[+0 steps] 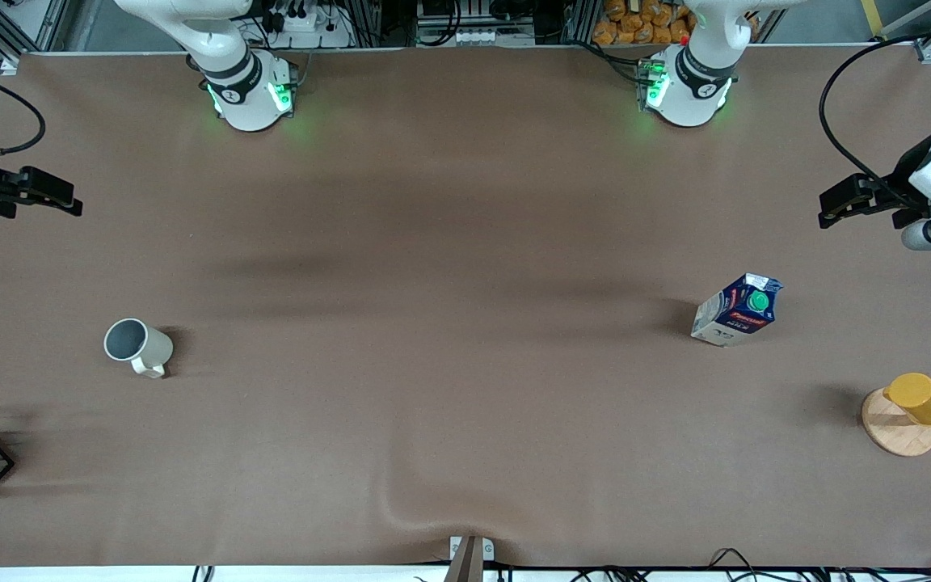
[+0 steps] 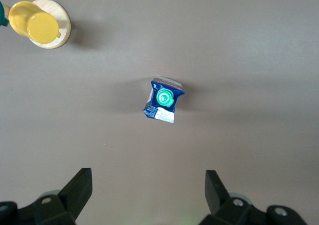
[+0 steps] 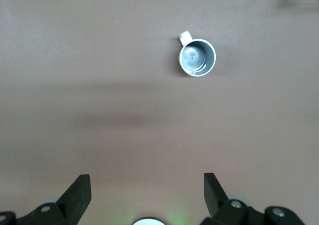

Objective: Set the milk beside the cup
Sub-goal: 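Reach the right gripper toward the white mug while the left gripper reaches the milk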

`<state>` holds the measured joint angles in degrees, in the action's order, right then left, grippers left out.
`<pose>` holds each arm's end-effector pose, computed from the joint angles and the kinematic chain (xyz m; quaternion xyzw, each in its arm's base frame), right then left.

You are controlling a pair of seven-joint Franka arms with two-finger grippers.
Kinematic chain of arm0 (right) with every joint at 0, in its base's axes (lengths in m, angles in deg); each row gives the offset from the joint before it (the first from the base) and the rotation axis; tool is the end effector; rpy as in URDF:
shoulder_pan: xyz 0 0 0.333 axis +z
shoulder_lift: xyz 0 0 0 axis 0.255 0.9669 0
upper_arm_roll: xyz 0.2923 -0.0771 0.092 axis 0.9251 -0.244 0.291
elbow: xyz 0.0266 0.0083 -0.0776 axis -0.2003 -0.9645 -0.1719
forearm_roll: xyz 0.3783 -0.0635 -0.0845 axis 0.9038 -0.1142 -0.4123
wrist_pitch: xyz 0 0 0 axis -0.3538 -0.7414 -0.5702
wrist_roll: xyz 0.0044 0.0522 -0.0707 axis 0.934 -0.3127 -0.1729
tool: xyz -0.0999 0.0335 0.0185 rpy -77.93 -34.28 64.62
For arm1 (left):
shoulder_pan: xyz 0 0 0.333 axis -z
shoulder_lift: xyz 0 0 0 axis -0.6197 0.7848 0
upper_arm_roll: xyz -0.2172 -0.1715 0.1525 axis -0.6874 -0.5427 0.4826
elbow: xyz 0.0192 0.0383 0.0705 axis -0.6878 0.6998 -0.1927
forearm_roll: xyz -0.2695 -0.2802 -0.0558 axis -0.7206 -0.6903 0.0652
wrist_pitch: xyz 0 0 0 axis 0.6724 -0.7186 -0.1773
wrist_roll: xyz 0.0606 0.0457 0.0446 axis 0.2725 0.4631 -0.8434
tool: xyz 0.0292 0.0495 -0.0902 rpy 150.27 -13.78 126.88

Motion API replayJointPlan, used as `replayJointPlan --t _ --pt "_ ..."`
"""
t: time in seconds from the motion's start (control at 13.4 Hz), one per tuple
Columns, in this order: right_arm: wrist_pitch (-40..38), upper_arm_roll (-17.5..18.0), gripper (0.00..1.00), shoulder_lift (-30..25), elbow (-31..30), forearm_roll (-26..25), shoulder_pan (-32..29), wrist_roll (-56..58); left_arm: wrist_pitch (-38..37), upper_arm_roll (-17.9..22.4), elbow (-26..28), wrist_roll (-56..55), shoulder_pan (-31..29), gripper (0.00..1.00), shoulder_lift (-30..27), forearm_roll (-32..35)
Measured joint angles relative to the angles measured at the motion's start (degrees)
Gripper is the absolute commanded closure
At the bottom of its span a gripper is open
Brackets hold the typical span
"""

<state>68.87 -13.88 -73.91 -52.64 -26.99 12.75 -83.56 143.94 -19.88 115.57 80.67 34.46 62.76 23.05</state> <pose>0.5386 -0.0510 0.5907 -0.9982 -0.0034 0.0590 0.0140 0.5594 -0.0284 0.6078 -0.9996 0.0093 0.0235 0.0140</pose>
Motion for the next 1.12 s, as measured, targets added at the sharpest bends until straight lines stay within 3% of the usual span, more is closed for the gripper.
replayJointPlan --t 0.6,0.82,1.12 --pt "3.59 0.04 0.0 0.02 -0.4 -0.01 -0.19 0.01 0.89 0.29 -0.99 0.01 -0.01 0.0 0.3 -0.28" --pt "7.74 -0.07 0.0 0.74 -4.9 -0.03 -2.23 0.07 0.89 0.54 -1.63 0.06 -0.02 0.0 0.63 -0.3" --pt "12.39 -0.18 0.0 7.23 -7.1 -1.0 -4.53 0.17 0.86 0.64 -1.61 0.0 -0.06 0.0 2.14 -0.31"
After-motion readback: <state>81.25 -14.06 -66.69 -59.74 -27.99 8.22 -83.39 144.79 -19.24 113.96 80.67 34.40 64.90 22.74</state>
